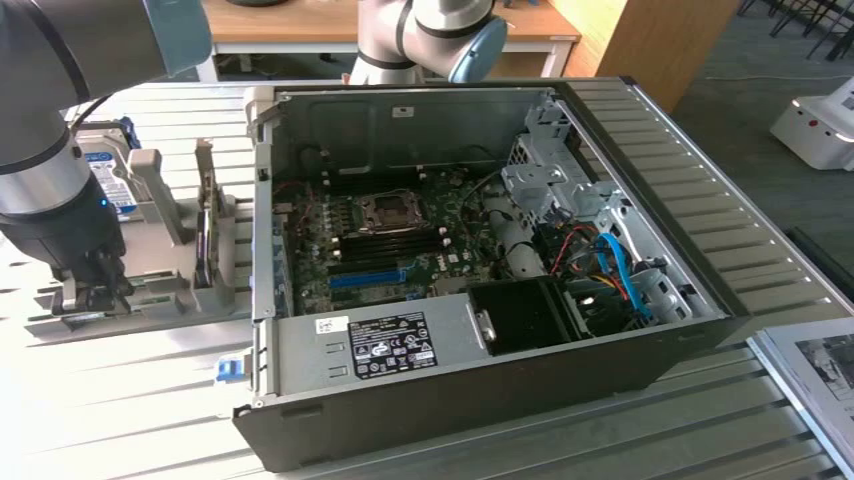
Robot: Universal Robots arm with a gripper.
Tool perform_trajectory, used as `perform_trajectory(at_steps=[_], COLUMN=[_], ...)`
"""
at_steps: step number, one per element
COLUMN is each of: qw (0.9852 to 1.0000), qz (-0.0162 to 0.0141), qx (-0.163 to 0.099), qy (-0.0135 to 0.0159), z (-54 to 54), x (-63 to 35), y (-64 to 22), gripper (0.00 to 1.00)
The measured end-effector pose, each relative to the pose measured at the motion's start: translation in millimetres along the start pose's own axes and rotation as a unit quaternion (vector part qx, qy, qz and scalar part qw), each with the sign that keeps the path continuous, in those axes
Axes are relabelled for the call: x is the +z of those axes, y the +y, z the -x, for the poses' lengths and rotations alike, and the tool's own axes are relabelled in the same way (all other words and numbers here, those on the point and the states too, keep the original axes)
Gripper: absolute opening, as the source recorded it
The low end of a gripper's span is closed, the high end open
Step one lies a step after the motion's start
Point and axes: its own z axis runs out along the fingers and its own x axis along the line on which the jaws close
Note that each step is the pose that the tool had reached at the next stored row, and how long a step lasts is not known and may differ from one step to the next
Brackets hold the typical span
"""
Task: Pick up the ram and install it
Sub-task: 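Pick up the ram and move it above insertion slot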
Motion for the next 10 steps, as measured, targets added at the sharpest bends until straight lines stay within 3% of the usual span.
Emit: perform_trajectory(at_steps=[10], qw=[1.0000], qz=[0.0000], qx=[0.000], qy=[0.0000], z=[-1.1], x=[0.0], y=[0.0], gripper=[0.29])
